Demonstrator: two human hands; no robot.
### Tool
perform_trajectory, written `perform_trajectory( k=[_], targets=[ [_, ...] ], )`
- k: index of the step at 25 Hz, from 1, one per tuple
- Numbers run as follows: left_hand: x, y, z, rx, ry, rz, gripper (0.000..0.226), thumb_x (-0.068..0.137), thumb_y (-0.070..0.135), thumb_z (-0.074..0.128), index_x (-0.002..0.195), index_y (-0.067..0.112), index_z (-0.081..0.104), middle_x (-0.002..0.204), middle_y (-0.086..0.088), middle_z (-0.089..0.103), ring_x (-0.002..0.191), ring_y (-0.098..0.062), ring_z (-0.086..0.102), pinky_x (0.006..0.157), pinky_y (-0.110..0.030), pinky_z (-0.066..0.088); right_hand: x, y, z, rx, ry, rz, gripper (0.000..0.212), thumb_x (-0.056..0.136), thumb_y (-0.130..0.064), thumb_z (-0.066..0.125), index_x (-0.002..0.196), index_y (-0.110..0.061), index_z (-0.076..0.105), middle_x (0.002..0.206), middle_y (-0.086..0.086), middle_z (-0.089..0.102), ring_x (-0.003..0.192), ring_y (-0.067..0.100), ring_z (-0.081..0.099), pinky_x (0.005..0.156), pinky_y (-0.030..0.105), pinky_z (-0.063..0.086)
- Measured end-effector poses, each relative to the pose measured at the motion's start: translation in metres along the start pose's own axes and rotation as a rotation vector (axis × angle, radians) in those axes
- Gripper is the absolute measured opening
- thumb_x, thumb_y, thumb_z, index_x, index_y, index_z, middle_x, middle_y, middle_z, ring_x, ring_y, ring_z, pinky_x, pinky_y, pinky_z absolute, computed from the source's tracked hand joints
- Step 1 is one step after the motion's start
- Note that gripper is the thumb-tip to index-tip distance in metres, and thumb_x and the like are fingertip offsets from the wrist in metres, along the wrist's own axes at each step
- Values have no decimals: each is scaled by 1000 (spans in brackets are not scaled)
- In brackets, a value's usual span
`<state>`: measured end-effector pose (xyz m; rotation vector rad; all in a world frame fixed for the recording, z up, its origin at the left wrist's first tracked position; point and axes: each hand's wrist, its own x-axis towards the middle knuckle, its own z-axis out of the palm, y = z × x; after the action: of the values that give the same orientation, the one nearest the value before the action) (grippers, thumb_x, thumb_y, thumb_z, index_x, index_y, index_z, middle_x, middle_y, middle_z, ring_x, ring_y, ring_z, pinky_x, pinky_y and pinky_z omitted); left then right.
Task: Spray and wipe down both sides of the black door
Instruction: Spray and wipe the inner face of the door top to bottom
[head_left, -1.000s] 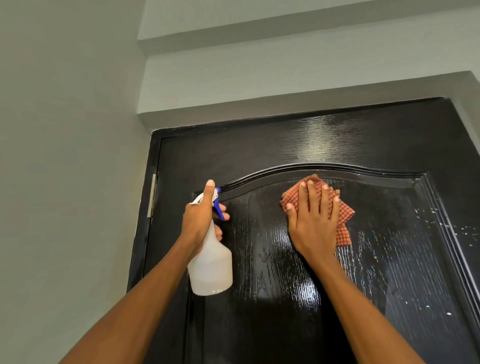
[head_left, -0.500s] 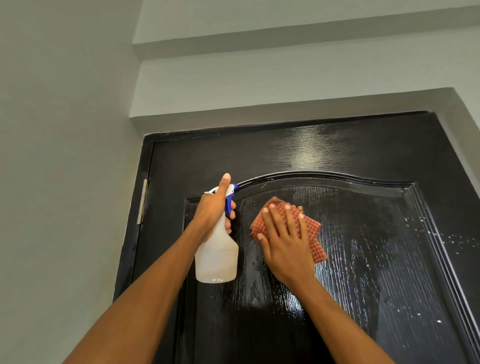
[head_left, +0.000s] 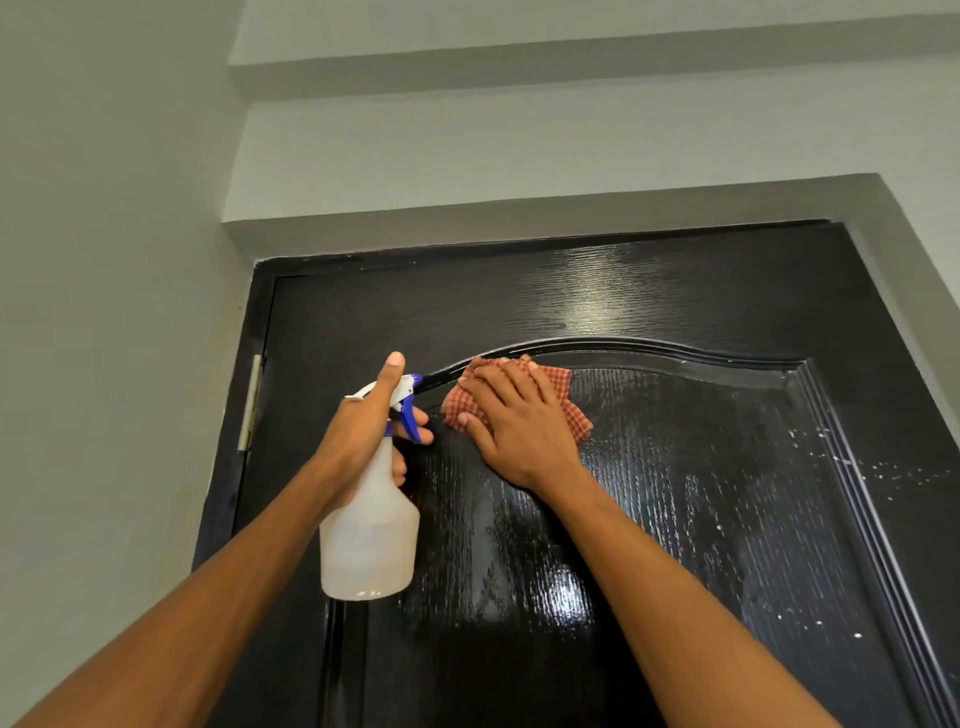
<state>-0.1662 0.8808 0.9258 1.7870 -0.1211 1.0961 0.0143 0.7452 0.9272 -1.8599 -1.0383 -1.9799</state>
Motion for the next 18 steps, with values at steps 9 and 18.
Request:
perform_trajectory(
  k=[9, 18],
  targets=[
    [-3, 6, 23, -10, -109, 34, 87, 88, 79, 39, 91, -2, 71, 85, -19, 75, 46, -27, 54, 46, -31, 48, -69, 111, -33, -57, 192, 852, 64, 104, -54, 26, 157, -21, 37, 165, 5, 33, 155, 29, 19, 126, 57, 7],
    [-9, 2, 29, 35, -106, 59, 86, 88, 80, 36, 89, 2, 73, 83, -15, 77, 48, -30, 56, 50, -34, 51, -4, 22, -11, -58, -78, -75, 56, 106, -52, 30, 156, -28, 42, 160, -2, 43, 154, 26, 26, 127, 55, 8]
  ],
)
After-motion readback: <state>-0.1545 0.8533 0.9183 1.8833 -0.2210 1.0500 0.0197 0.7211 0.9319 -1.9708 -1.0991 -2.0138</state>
